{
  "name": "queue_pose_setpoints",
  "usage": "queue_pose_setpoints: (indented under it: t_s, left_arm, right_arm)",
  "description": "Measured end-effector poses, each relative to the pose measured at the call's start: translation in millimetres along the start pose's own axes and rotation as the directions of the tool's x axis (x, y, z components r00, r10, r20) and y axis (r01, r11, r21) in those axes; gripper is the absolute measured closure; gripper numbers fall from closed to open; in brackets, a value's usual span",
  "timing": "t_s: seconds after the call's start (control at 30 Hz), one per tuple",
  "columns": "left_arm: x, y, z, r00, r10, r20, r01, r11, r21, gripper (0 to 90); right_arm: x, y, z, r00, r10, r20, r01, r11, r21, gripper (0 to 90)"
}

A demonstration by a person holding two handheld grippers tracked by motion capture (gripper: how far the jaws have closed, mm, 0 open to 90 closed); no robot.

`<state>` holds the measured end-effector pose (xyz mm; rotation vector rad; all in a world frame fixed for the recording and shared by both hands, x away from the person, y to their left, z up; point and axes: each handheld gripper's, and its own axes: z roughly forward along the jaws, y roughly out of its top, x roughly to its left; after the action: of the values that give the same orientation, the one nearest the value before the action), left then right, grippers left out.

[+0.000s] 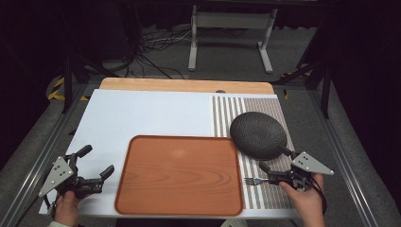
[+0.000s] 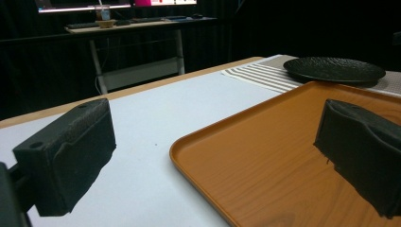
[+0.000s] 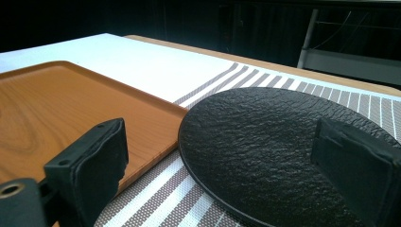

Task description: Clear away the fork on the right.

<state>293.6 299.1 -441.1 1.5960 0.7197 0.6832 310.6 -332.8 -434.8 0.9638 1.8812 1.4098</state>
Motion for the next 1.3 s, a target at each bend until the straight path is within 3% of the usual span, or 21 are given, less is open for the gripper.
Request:
queue_pose_setpoints:
  t_s: [0.23,0.63,1.1,1.3]
  left_arm:
    - [1.2,0.6,0.7,0.9998,-0.018,0.009,0.018,0.9998,-0.007,0.2]
    - [1.2,0.8,4.8,0.9999,-0.011,0.012,0.011,0.9999,0.004,0.4]
    - [1.6,1.0,4.9,0.9997,-0.005,0.023,0.005,0.9999,0.012,0.4]
    - [1.6,1.0,5.6,0.9996,-0.002,0.028,0.002,0.9999,0.016,0.4]
  right_arm:
    - [0.4,-0.3,-0.9,1.0000,0.007,-0.007,-0.007,1.000,0.001,5.5]
    - [1.3,-0.2,-2.3,0.9999,0.011,-0.013,-0.011,1.000,0.017,5.7]
    - [-0.6,23.9,8.3,0.9978,-0.052,-0.041,0.055,0.995,0.088,6.1]
    - [-4.0,36.6,7.0,0.9918,-0.117,-0.053,0.124,0.980,0.158,6.4]
